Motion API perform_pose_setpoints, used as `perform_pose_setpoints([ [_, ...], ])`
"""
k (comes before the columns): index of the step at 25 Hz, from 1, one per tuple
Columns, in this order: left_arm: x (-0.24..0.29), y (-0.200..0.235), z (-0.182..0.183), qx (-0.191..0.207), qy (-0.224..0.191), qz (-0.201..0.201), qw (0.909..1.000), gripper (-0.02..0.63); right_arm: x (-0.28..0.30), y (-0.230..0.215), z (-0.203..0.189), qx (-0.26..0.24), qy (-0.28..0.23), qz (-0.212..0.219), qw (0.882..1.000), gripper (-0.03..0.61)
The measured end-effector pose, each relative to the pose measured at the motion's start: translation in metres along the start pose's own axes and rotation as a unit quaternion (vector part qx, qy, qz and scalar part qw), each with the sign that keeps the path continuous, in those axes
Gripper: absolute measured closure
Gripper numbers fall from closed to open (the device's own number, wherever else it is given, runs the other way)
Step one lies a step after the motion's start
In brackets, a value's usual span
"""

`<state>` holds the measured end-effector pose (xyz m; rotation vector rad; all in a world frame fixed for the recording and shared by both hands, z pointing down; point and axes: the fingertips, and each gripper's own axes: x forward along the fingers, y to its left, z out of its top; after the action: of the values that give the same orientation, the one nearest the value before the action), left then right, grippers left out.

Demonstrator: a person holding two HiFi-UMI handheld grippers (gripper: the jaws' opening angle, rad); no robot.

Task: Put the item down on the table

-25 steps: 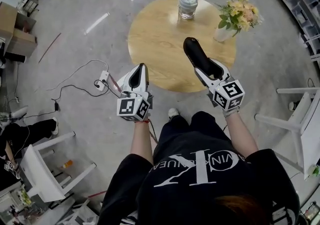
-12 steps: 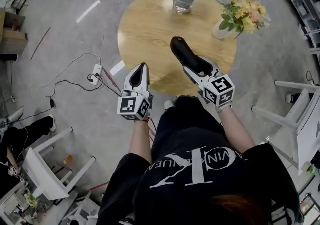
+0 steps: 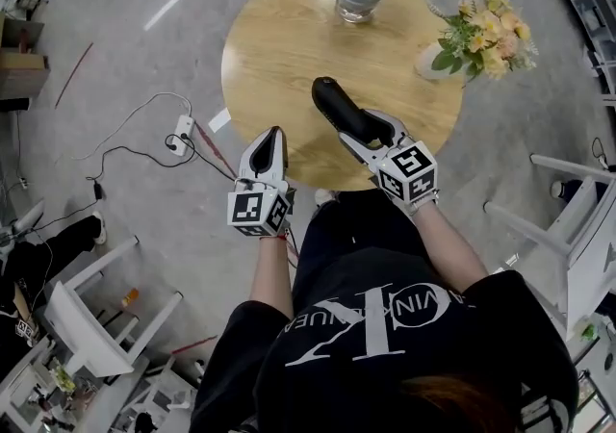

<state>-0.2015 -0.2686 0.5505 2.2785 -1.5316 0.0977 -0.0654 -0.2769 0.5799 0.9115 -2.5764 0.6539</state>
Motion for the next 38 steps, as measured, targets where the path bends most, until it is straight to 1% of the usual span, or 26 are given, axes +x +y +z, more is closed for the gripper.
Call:
perform_pose_setpoints([
  [3,-0.001,0.004,-0.008,-0.003,0.010,0.007,0.9999,0.601,0.010,0.001,-0.005,-0.002,0.009,0.008,1.000,0.318],
  [9,-0.005,0.010,-0.014,-0.011,0.015,0.015,0.9997,0.601,0.024,0.004,-0.011,-0.017,0.025,0.020,0.999,0.318],
  [19,-0.006,0.009,-0.018,-0.019,0.014,0.020,0.9995,0.603,0.030,0.004,-0.019,-0.034,0.041,0.025,0.998,0.318],
  [29,-0.009,0.000,-0.014,-0.015,0.011,0.012,0.9998,0.601,0.022,-0.003,-0.014,-0.037,0.038,0.013,0.999,0.318],
  [38,-0.011,-0.003,-0.009,-0.018,0.004,0.007,0.9998,0.601,0.011,-0.013,-0.006,-0.034,0.026,-0.012,0.999,0.318],
])
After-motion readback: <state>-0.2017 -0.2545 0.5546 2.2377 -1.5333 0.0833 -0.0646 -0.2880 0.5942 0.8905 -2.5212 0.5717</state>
